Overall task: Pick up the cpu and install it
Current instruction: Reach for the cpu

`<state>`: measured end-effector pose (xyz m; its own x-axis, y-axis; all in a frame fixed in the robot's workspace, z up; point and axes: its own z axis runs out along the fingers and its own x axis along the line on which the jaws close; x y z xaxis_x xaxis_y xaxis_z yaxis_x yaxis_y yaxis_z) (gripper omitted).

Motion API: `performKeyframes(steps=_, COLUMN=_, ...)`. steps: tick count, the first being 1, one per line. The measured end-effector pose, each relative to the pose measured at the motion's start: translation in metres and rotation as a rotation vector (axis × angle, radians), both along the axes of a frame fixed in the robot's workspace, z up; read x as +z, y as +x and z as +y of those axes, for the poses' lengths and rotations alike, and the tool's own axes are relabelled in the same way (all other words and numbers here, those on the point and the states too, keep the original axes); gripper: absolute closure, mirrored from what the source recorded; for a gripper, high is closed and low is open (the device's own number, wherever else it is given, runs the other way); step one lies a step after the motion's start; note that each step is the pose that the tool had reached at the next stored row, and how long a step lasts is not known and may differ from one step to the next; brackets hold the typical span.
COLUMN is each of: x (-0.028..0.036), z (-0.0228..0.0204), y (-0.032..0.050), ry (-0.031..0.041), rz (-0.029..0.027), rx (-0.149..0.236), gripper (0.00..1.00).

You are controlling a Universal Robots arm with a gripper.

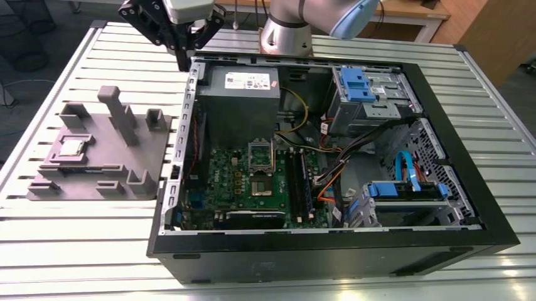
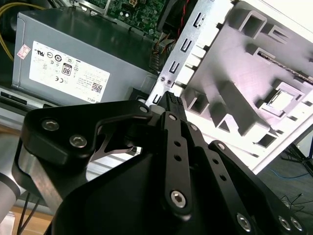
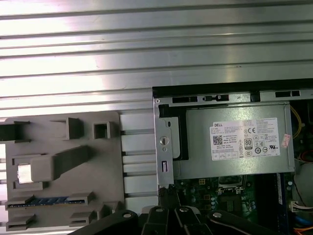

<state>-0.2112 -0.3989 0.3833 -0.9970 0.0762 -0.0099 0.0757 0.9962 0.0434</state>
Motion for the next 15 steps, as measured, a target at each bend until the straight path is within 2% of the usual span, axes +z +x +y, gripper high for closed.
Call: performKeyframes(steps=15, x=-0.0006, z=0.0000, y=-0.0050, ry=0.0000, rz=0.0008, rx=0.000, gripper=0.90)
